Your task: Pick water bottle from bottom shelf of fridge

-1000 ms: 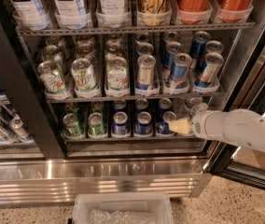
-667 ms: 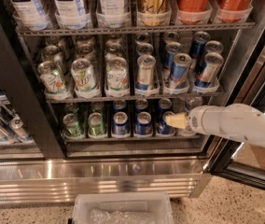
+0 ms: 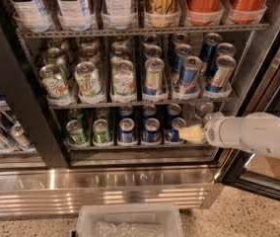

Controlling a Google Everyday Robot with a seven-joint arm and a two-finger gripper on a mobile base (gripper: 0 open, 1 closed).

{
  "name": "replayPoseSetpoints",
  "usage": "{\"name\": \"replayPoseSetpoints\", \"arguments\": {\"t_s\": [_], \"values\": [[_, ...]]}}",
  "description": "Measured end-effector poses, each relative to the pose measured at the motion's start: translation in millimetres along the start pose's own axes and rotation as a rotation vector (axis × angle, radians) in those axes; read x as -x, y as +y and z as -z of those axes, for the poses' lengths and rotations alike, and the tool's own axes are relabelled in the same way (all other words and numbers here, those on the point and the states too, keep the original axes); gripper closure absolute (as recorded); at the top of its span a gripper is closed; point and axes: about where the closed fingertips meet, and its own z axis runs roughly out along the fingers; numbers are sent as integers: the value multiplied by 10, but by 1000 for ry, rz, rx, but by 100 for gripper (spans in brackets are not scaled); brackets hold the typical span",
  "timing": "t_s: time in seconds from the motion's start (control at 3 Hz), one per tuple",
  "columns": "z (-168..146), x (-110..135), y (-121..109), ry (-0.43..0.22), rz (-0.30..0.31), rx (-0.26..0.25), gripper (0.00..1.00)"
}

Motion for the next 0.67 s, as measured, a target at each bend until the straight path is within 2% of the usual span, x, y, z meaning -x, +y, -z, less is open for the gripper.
{"name": "replayPoseSetpoints", "arguments": {"t_s": [0.33,0.67], "values": [[50,-127,66,35,-6,21,24],[-28,1,165,28,9,53,21]]}}
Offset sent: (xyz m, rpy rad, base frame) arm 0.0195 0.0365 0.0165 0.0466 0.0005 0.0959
